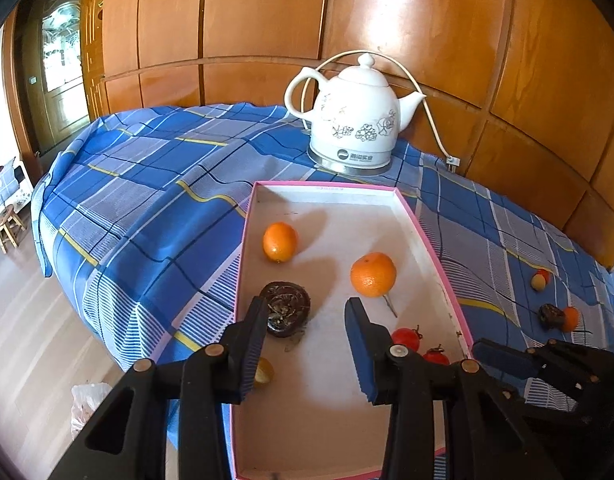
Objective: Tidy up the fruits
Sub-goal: 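Lower the red tomato into the tray and open the right tool, then move both tools back over the remaining fruits on the bed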
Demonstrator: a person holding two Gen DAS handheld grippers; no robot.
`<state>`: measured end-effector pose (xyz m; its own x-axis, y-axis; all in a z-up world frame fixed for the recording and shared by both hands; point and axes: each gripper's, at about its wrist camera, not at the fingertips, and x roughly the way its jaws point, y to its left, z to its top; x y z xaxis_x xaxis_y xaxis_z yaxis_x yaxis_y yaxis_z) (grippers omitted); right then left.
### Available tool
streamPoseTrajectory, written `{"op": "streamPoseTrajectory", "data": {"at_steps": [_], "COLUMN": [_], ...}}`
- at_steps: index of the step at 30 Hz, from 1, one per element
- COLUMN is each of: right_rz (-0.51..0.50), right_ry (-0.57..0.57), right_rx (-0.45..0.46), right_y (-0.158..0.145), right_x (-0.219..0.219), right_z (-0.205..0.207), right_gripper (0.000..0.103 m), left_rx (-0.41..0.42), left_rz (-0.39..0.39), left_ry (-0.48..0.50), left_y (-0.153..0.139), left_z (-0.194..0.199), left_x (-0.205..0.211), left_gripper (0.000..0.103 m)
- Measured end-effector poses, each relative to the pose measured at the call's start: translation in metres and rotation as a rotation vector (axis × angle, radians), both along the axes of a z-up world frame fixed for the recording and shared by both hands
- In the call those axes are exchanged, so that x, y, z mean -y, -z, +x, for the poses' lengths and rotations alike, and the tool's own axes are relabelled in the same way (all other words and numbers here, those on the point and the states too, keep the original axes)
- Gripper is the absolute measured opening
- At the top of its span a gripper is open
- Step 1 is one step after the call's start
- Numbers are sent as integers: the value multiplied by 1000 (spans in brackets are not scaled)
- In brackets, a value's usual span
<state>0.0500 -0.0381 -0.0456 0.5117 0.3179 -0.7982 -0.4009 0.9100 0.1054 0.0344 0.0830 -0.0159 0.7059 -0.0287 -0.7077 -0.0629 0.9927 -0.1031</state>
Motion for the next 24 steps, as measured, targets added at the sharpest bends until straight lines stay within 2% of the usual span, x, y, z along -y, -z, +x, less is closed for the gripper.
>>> {"op": "streamPoseTrajectory", "data": {"at_steps": [24], "right_rz": [39], "right_ry": [146], "right_rx": [64], "right_y": [-27], "right_x": [41], "right_z": [-12], "right_gripper": [29], "left_rx": [28], "left_rz": [38], "left_ry": [71], "left_y": [-8], "left_z": [-7], "left_x": [25], "left_gripper": [42]}}
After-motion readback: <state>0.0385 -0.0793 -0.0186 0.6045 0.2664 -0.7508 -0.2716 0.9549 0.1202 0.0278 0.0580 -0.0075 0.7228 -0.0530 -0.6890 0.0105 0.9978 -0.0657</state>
